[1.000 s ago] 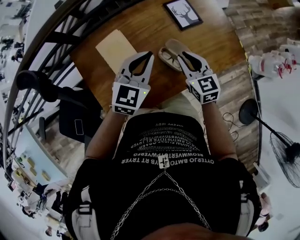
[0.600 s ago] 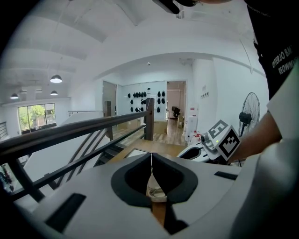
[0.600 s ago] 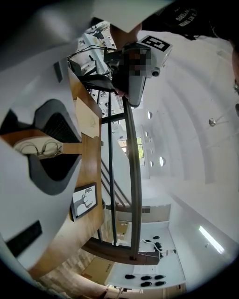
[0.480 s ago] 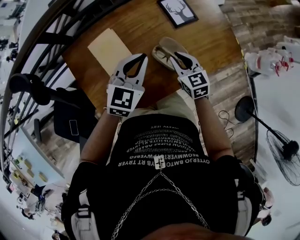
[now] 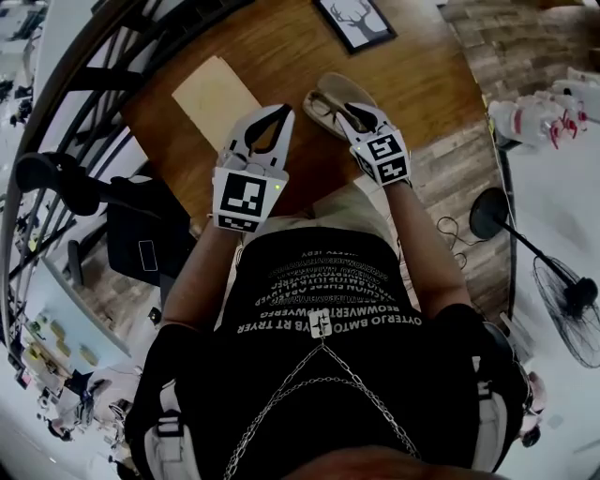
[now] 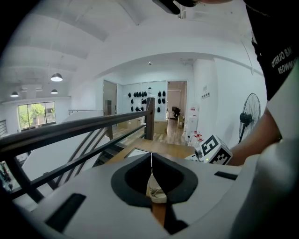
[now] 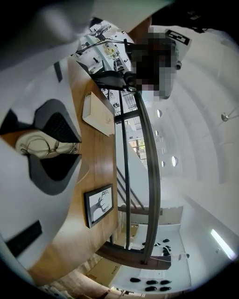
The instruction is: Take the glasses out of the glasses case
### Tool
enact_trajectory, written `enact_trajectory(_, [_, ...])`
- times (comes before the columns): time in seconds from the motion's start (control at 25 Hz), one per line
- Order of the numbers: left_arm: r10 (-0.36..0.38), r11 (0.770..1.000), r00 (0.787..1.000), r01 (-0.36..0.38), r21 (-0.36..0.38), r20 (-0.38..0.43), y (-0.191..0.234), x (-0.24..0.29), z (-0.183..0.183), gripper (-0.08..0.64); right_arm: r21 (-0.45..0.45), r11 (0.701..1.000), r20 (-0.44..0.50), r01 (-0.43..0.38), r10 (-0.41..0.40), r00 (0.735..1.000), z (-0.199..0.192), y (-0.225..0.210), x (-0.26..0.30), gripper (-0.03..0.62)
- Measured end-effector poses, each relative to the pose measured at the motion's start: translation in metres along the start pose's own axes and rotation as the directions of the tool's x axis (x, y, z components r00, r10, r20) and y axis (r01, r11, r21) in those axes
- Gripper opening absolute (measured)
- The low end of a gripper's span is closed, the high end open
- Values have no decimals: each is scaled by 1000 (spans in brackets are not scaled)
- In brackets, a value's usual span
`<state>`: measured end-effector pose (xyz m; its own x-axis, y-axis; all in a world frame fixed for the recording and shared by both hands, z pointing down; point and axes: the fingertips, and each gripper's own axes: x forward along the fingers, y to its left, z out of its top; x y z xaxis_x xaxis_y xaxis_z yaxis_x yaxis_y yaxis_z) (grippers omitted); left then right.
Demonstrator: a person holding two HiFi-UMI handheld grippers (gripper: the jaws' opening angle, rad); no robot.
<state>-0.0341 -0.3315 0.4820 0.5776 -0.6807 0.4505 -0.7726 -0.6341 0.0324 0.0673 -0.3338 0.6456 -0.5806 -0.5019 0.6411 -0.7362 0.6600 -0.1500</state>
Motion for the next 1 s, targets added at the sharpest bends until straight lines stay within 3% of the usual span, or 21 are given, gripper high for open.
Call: enact_trajectory(1.0, [-5,1000,999,5,-3,-32,3,4,-8,29,9,1000,-150,6,-4,989,-52,-18,57,78])
